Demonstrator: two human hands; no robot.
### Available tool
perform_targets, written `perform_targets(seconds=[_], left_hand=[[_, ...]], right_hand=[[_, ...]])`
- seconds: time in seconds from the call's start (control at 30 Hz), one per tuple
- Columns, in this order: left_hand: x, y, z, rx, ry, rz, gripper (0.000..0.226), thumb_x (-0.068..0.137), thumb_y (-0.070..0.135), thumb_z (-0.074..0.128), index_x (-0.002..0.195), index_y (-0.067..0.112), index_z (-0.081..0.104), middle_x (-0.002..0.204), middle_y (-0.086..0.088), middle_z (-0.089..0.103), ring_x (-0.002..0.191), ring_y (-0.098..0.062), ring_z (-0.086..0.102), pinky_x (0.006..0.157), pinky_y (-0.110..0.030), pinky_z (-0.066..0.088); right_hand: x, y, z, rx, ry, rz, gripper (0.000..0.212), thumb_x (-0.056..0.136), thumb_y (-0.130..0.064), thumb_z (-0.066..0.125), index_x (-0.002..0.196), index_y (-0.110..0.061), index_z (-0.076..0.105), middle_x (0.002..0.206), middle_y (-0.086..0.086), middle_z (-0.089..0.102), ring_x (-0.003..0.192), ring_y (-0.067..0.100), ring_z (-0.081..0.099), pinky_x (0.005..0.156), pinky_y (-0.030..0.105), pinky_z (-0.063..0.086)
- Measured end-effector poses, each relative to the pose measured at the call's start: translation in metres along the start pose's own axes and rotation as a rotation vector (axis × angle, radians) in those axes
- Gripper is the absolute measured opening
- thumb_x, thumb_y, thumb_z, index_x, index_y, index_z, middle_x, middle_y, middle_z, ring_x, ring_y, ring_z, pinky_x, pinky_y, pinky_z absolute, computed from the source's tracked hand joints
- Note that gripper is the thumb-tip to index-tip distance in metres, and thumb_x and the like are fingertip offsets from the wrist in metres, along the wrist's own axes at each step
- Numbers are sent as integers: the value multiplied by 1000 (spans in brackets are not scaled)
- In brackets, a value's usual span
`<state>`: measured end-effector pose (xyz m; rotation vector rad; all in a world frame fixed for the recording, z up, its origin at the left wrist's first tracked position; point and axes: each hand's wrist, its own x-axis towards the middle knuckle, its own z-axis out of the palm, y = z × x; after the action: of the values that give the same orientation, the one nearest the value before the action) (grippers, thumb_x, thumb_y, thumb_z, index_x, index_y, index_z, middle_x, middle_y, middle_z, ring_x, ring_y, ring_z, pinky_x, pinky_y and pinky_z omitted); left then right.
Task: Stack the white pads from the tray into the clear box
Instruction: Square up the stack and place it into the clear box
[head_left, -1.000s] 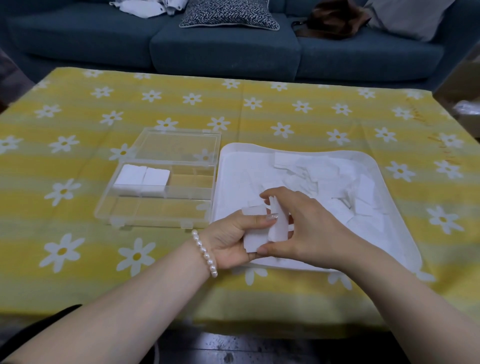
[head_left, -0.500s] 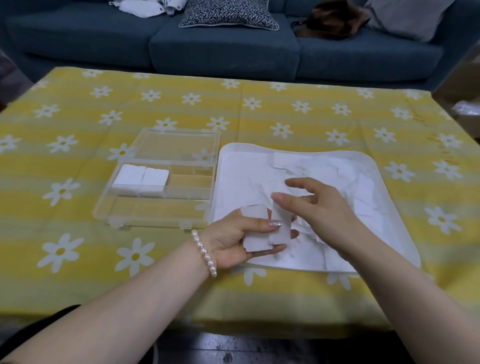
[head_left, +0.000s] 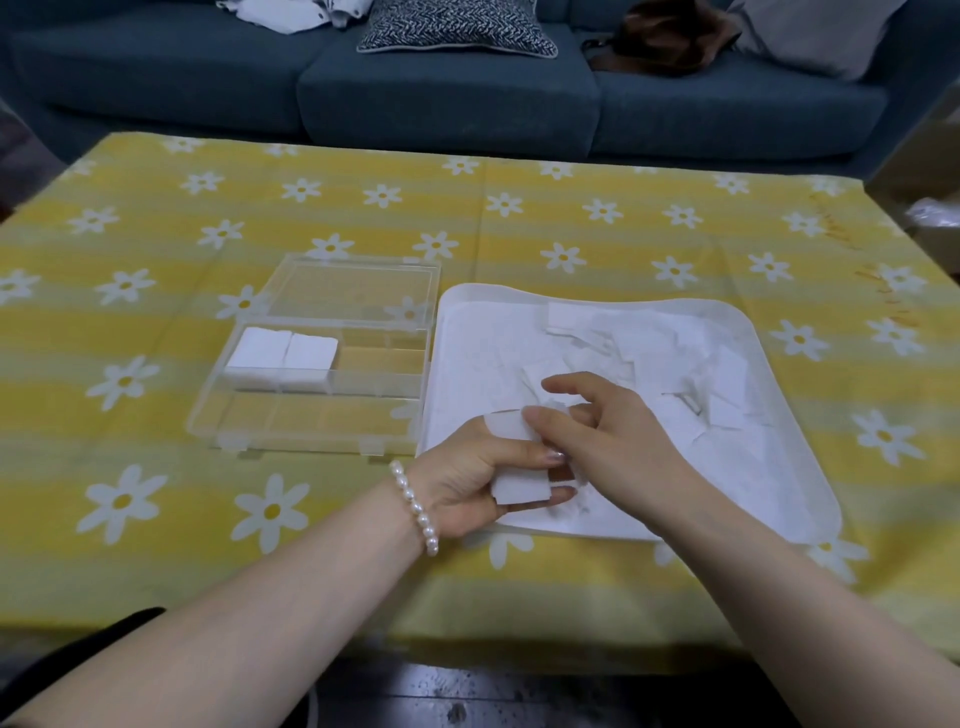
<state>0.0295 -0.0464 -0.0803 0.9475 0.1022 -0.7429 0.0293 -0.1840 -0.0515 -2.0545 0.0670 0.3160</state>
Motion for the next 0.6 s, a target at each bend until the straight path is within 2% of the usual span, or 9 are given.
perform_targets(seconds=[0.1,0.2,0.27,0.33,0.43,0.47,0.53,0.6], left_hand=[[-1,1,1,-48,12,-8,29,64,-2,62,90,9,72,90,-9,71,77,-21,70,75,-35,57],[-1,1,2,-75,20,-13,24,65,-2,63,82,11,75,88,-11,70,76,-21,70,72,-34,58],[0,0,1,-67,22,-13,24,69,-1,66,90,8,72,90,-11,70,79,-21,70,74,-34,58],[-1,0,2,-62,3,-20,22,73,-1,69,93,7,69,90,-10,70,82,-21,70,78,-34,56],[-2,1,2,-82,-2,-34,12,70,3,64,71,9,74,81,-8,72,76,-20,71,73,-31,57],[-3,2,2,-110,-4,-45,13,69,3,63,72,8,74,85,-11,73,78,-22,72,71,-31,58],[-4,4,0,-185,-22,-64,16,66,2,71,82,2,74,102,-17,71,87,-29,71,70,-34,59],[-4,7,-3,-251,-50,-70,39,52,1,86,90,1,75,111,-20,68,94,-34,69,72,-38,59]], right_hand=[[-1,-2,2,0,-27,6,42,81,-49,58,117,-27,58,85,-3,68,86,12,65,81,27,49],[-4,-5,2,-27,-19,-17,39,85,-51,52,113,-25,60,90,-4,68,91,11,63,85,32,49],[-7,-9,2,-13,-31,-12,40,89,-55,43,107,-24,61,95,-6,67,94,8,61,84,26,47],[-10,-14,2,38,-61,-2,54,89,-60,31,108,-19,62,108,-6,65,97,6,58,86,20,43],[-9,-15,-1,146,-91,20,78,74,-71,20,126,-25,56,130,-6,57,118,8,52,103,33,40],[-8,-15,-4,195,-98,21,76,72,-73,20,125,-30,55,132,-9,55,121,7,50,104,33,39],[-4,-15,-13,269,-129,-16,59,79,-77,28,113,-39,57,128,-15,57,119,1,50,106,35,37],[-1,-13,-28,272,-177,-79,39,76,-65,51,103,-39,60,122,-16,61,117,-1,52,106,37,38]])
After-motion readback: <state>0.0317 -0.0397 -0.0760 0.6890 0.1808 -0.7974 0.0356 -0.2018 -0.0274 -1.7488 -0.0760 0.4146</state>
